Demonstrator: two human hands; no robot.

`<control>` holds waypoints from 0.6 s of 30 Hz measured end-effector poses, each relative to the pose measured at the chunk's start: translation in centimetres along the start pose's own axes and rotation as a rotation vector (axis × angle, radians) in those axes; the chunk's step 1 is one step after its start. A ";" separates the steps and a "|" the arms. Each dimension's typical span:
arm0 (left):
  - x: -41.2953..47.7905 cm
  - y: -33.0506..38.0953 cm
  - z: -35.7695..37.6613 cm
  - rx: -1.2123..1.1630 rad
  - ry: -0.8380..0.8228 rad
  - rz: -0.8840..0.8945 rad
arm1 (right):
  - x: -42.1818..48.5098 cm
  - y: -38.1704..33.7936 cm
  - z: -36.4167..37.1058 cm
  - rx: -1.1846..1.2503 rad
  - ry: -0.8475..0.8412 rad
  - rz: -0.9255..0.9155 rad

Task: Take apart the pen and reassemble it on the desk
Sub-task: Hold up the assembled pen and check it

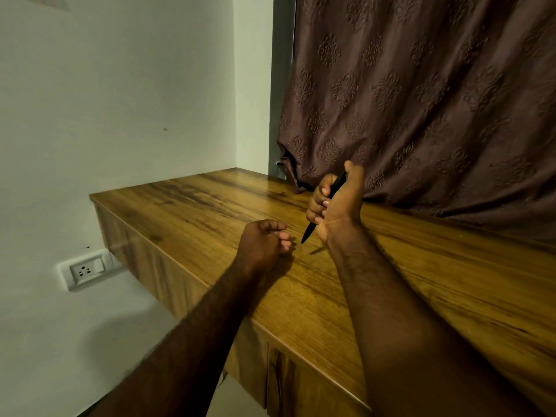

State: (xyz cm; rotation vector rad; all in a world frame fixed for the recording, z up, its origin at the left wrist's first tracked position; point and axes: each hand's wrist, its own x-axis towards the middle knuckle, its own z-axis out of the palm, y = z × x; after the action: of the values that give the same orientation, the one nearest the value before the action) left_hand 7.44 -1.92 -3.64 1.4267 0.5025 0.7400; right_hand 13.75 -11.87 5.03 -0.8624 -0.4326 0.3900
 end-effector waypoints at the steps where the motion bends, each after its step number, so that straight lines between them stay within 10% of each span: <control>1: 0.0 0.0 0.0 -0.006 -0.003 -0.001 | 0.0 0.1 0.0 -0.003 -0.006 0.002; 18: -1.0 1.1 -0.2 -0.045 -0.027 -0.019 | 0.5 -0.1 -0.6 0.117 0.049 0.025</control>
State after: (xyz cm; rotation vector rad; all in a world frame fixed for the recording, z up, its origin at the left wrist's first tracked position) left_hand 6.43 -2.48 -2.74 1.3867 0.4751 0.7118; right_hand 14.52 -12.04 4.82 -0.7622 -0.3505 0.4125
